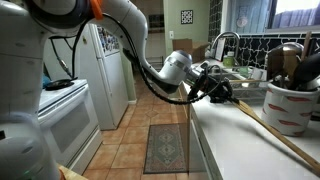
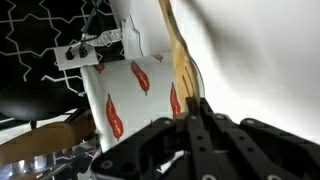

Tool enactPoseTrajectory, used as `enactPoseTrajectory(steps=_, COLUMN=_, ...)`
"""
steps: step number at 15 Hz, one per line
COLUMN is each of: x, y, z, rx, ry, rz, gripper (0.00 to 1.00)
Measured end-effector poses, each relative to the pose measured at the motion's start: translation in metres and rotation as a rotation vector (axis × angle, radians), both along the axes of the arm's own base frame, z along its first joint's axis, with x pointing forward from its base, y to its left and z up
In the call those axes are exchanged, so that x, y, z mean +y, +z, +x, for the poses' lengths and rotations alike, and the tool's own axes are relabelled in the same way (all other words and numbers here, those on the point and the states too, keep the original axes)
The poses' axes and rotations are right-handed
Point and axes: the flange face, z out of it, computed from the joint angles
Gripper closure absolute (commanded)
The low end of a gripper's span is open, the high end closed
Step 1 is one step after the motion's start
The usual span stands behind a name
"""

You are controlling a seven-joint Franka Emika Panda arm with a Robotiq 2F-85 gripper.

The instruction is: Place a wooden spoon on the countertop

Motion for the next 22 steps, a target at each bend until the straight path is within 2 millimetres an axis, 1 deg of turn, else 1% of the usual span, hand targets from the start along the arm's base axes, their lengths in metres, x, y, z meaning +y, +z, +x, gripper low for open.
enactPoseTrajectory(steps=6, x=0.0, y=-0.018, z=0.0, rx=0.011, ry=-0.004, rz=0.003, gripper=0.99)
enactPoseTrajectory(steps=8, x=0.0, y=-0.022, z=0.0, rx=0.012, ry=-0.006, rz=0.004, gripper=0.99)
enactPoseTrajectory(steps=9, x=0.0, y=-0.023, z=0.0, rx=0.012, ry=-0.007, rz=0.005, gripper=0.69)
enactPoseTrajectory(steps=10, x=0.0, y=-0.023, z=0.0, rx=0.012, ry=-0.007, rz=0.005, gripper=0.68)
enactPoseTrajectory(steps=15, x=0.0, y=-0.023, z=0.001, rx=0.006, ry=-0.001, rz=0.009, gripper=0.33)
enactPoseTrajectory(steps=16, x=0.0, y=-0.023, z=0.001, rx=0.005, ry=0.001, rz=0.011, gripper=0.24)
enactPoseTrajectory(steps=18, x=0.0, y=-0.023, z=0.001, rx=0.001, ry=0.005, rz=0.016, gripper=0.1)
enactPoseTrajectory(steps=19, x=0.0, y=-0.023, z=0.001, rx=-0.002, ry=0.008, rz=0.02, gripper=0.02)
enactPoseTrajectory(steps=20, x=0.0, y=-0.024, z=0.001, rx=-0.005, ry=0.012, rz=0.025, gripper=0.0)
enactPoseTrajectory(steps=22, x=-0.001, y=-0.026, z=0.001, rx=-0.01, ry=0.021, rz=0.039, gripper=0.0)
